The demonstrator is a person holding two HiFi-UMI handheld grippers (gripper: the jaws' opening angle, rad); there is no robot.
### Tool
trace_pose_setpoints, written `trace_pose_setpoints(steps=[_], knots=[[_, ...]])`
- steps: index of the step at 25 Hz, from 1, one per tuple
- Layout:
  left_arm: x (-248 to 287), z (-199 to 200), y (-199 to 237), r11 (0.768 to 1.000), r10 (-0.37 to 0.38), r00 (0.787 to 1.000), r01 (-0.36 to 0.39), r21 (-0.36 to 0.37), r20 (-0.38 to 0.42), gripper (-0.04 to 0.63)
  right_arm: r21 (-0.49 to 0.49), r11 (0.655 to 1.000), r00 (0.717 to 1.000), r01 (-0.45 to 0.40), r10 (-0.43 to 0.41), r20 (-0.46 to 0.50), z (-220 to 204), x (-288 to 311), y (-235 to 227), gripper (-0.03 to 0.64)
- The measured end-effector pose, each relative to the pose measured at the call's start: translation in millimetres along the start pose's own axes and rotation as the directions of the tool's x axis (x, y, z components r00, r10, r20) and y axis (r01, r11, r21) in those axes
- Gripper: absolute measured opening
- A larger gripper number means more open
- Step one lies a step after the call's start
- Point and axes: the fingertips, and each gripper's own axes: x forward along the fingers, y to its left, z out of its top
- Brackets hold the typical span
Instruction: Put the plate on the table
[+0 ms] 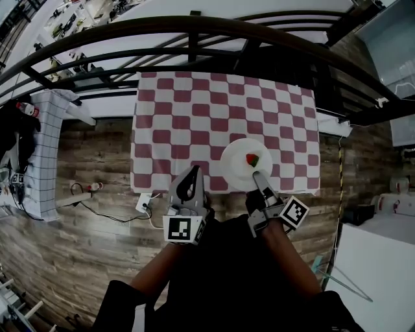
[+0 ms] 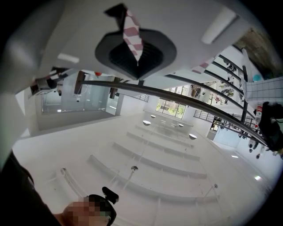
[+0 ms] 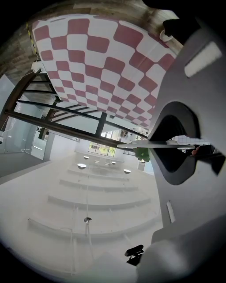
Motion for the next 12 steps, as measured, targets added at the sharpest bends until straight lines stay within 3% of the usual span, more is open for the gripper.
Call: trace_pose_setpoints(steps=[12], knots=[[-4.6,5.6,2.0,1.000,-0.008,1.000,0.008,-0.007,0.012,0.009,0.003,1.000,1.000,0.012,-0.012,0.011,-6.6,-2.9,4.1,0.015]])
